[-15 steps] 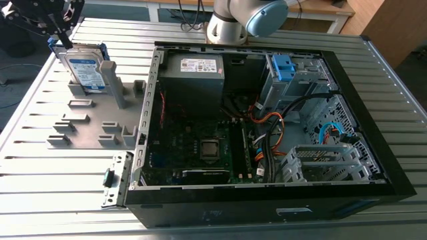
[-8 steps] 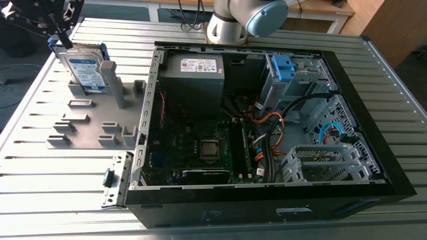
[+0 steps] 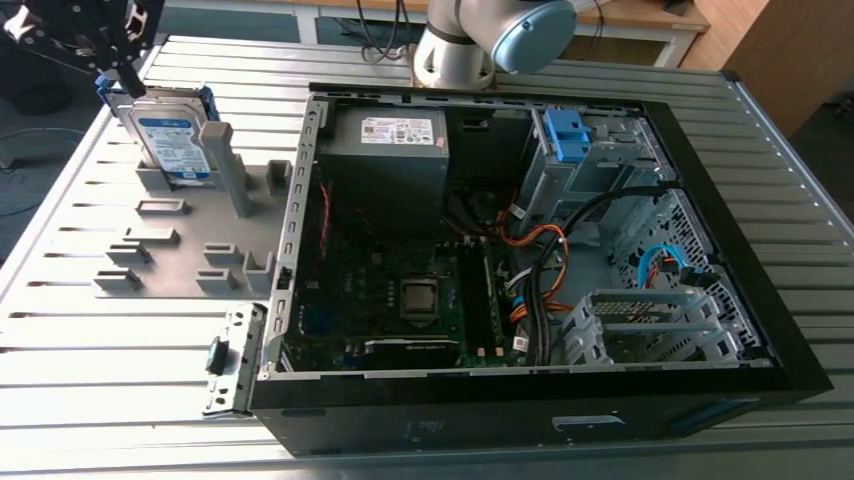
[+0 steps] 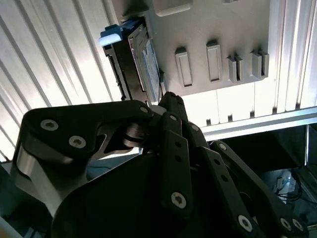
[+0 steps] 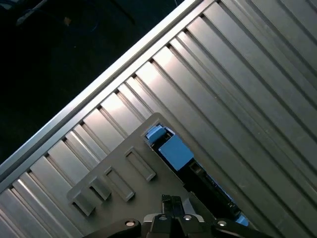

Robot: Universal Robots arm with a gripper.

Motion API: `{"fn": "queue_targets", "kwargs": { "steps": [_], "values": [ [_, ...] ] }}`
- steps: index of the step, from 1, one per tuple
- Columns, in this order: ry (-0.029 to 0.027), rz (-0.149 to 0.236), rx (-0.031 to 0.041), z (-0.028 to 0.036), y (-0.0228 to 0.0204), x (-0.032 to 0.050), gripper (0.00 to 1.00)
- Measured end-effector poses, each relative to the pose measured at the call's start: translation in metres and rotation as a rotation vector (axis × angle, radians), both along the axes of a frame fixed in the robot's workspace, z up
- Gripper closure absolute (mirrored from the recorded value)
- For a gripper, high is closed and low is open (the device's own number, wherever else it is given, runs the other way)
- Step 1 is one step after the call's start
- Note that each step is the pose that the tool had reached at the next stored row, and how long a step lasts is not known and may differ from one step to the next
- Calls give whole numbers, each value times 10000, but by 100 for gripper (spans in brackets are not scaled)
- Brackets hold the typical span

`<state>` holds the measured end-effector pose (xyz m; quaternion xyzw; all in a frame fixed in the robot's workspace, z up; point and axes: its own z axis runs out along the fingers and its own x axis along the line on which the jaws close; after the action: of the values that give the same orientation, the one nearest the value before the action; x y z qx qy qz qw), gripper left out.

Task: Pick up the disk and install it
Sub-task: 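Pick up the disk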

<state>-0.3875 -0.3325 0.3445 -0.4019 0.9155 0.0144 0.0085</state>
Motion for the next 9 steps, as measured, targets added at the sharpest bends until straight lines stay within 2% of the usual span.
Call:
{"fn": "queue_targets", "kwargs": {
  "steps": [9],
  "values": [
    [0,1060,0,0,0,0,89]
  ]
}}
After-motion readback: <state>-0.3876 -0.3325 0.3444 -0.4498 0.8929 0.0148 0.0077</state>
